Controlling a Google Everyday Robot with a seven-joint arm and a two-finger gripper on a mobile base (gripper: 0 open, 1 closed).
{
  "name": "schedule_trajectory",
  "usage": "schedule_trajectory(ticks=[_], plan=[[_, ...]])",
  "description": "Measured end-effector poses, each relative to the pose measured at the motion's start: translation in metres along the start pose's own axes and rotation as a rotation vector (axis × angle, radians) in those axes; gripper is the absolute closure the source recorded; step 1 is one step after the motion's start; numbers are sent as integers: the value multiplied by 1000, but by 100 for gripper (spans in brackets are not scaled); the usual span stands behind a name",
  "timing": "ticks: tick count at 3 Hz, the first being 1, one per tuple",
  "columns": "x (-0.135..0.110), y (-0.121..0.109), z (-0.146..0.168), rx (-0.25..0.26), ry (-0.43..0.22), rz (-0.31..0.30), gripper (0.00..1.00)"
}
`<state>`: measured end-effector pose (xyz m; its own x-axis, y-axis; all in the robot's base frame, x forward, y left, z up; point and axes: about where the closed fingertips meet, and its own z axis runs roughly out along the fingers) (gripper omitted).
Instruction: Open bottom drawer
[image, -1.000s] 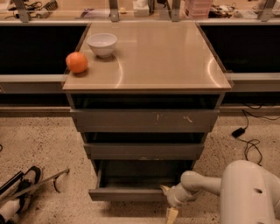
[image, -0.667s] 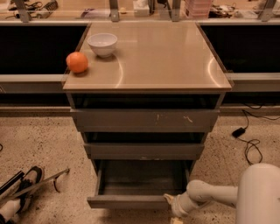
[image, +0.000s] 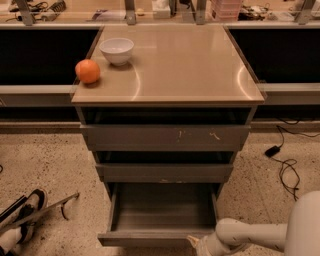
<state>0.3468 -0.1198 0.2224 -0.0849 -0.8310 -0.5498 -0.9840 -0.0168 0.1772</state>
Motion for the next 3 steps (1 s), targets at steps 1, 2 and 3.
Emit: schedule_trajectory(ticks=[1,2,3], plan=[[-2,-19,0,6,-2,-16,0],[-4,-35,2,14,-3,-29,0],[-1,-48,8,0,6,-24,0]])
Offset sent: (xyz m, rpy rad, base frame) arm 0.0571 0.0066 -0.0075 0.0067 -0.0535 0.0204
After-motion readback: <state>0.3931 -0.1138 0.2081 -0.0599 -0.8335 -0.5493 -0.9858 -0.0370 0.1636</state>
